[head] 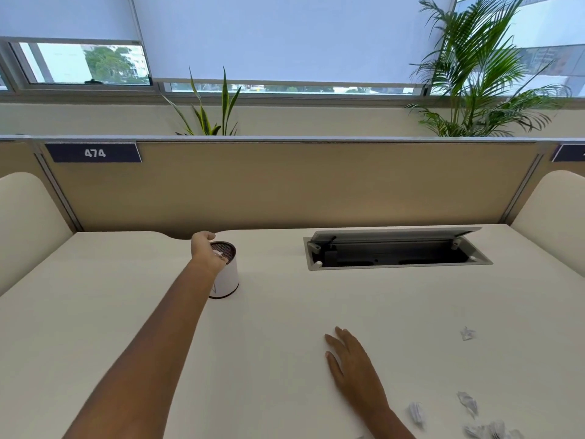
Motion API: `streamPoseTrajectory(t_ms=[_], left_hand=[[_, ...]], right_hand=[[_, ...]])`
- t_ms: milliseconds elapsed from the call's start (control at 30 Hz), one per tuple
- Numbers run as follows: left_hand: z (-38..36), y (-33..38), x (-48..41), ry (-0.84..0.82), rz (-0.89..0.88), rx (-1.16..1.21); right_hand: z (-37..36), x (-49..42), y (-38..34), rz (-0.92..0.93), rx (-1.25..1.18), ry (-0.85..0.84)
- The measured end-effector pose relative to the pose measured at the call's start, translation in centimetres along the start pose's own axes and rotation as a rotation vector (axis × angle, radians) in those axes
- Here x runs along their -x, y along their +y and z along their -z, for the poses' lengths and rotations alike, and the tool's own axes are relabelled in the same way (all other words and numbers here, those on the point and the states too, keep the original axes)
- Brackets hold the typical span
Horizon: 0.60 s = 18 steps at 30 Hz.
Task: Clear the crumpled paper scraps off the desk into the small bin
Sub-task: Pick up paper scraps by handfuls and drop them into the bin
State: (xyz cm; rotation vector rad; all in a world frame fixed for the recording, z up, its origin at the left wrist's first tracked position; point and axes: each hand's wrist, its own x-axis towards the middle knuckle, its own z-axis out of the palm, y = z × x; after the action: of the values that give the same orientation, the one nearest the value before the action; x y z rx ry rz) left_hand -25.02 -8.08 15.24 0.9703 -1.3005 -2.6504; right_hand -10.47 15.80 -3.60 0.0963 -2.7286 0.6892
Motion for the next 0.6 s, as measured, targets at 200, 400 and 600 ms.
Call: streamPoseTrajectory(t_ms=[200,400,600], left_hand=[[-0.2,-0.8,0.5,-0.006,-0.01,-0.08],[1.4,-9.6,4.3,-0.159,-0.36,-0.6],[6.4,-19.6,9.8,-0.534,-0.149,-1.002]], right_hand=[[0.3,0.1,-0.1,0.02,-0.004,-0.002],[0.2,0.2,0.2,-0.031,0.014,-0.021],[2.4,0.9,-0.1,-0.026,0.043,-0.122]])
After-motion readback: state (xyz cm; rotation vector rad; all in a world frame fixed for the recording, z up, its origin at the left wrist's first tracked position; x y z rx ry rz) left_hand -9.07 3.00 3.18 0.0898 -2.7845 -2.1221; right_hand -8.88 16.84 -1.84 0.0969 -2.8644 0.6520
